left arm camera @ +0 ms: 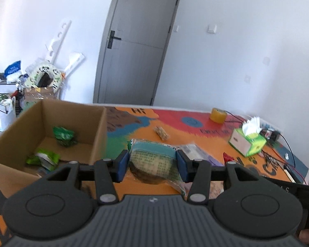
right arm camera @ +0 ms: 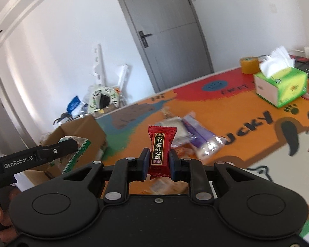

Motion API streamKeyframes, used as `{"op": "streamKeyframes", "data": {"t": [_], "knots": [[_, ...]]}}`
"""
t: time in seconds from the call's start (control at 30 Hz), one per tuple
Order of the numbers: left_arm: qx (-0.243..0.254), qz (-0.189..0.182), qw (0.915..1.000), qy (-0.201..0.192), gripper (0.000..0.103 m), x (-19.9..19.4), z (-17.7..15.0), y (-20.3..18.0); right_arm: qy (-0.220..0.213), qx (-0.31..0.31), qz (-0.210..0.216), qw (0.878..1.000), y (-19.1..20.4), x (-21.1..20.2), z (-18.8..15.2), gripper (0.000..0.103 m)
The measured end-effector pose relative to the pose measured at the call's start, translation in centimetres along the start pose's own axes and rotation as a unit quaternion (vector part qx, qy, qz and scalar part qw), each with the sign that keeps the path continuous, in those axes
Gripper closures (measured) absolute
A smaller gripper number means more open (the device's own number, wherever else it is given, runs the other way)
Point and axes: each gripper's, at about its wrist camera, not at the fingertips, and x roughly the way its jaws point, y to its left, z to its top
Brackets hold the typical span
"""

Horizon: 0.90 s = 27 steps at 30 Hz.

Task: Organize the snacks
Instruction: 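Carry the pastry packet and red candy packet over the cardboard box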

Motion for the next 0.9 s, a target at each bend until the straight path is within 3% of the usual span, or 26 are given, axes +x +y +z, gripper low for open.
{"op": "streamKeyframes", "data": {"t": [0.37,0.9], "knots": [[-0.016,0.03,0.999,-0.029,0.055,-2.0,1.8,3.1,-0.005,-0.023,0.04,0.999,4.1,1.4,1.0,0.082],[-0.057,0.074,0.9951,-0.032,0.055,-1.8,2.3,8.6,0.006,-0.059,0.08,0.995,9.5,4.2,1.9,0.082]]}}
